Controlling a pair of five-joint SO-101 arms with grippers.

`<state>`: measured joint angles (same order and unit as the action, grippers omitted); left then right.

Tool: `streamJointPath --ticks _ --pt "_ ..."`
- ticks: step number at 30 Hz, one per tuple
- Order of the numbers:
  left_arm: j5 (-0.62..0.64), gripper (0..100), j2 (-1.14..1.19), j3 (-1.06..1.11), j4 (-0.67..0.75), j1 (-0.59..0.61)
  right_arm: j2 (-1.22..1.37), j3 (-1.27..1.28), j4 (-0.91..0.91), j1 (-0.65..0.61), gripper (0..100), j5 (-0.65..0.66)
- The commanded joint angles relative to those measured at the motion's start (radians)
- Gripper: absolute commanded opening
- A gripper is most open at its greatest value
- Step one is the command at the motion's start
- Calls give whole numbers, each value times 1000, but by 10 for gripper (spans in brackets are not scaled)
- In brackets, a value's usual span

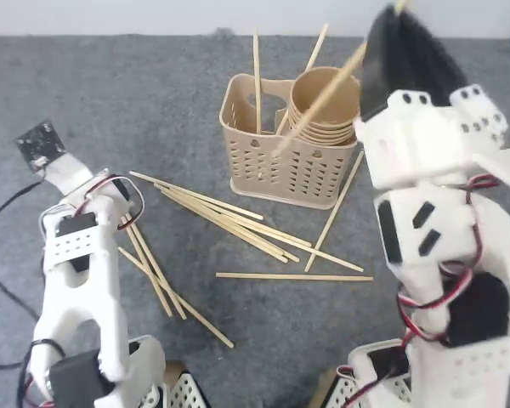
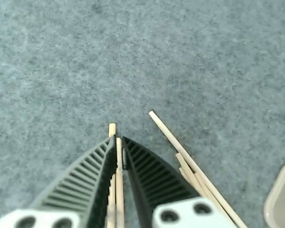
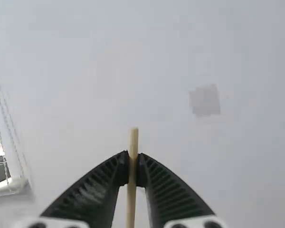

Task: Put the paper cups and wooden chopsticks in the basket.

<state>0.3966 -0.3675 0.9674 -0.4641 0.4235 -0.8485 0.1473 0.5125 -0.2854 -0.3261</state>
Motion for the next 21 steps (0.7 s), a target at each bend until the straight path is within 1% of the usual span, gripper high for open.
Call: streamJointPath --ticks 1,5,10,12,14,18,21 --pt "0 12 -51 -4 31 9 87 34 -145 -30 7 57" --pt "0 12 -51 -4 38 9 191 68 -271 -31 7 61" --pt "0 12 -55 35 118 5 351 66 -455 -31 7 66" --pt "0 12 -57 45 143 5 404 63 -510 -35 7 104" --pt "0 12 -52 44 150 5 449 57 -513 -47 7 141" --pt "0 12 -52 42 150 3 478 97 -458 -56 7 141" --pt "0 13 -51 41 150 2 492 164 -435 -105 9 144"
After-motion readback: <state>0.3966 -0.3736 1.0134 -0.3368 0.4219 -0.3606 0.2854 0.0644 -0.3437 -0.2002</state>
